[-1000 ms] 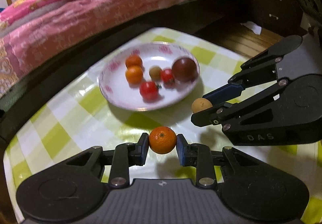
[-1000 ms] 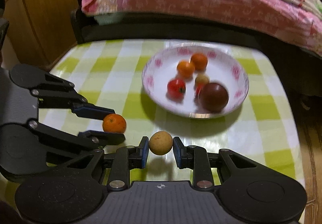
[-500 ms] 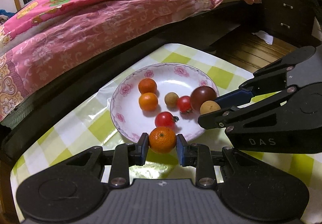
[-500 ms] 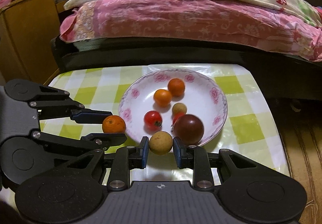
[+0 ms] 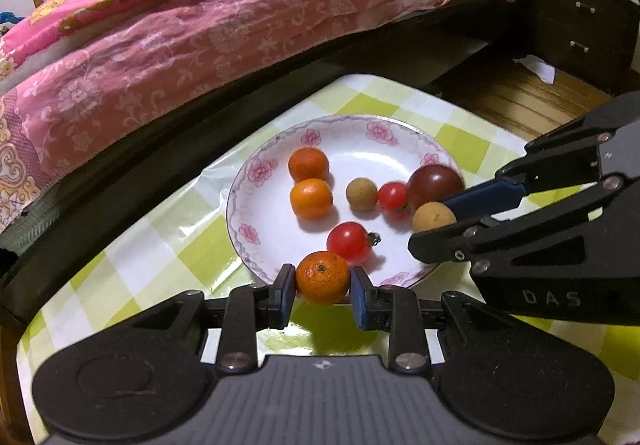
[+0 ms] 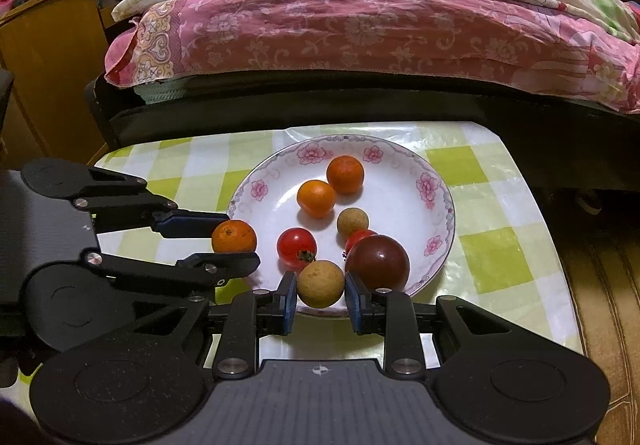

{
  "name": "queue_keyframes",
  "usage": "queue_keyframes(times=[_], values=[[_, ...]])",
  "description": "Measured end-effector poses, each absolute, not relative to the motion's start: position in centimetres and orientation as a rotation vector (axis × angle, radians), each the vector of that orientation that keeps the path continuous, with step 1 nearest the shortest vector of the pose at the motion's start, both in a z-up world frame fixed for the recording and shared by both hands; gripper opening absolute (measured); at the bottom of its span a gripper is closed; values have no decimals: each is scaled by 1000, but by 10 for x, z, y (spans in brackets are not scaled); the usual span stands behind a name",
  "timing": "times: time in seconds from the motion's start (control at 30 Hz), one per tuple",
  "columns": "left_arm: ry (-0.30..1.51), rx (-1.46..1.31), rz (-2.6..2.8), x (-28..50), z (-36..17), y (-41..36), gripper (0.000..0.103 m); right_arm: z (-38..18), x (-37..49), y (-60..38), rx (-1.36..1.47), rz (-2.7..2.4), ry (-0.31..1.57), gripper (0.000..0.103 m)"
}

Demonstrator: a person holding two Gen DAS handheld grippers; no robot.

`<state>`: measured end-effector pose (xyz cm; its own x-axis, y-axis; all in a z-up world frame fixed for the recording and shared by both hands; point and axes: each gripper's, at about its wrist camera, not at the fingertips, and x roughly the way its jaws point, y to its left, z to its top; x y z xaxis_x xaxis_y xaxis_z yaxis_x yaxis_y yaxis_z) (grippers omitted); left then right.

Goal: Organize fruits
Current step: 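Carry the tan fruit in the right tool and orange in the left over the plate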

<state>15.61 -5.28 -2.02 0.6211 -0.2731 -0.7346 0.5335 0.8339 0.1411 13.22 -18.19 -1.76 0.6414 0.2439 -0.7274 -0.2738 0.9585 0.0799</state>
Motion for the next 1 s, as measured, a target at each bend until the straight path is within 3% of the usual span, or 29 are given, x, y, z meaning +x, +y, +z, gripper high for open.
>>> queue_keyframes(times=[1.0], values=[[747, 369, -437, 176, -30, -54, 37, -26, 156, -184, 6, 294, 808, 24]])
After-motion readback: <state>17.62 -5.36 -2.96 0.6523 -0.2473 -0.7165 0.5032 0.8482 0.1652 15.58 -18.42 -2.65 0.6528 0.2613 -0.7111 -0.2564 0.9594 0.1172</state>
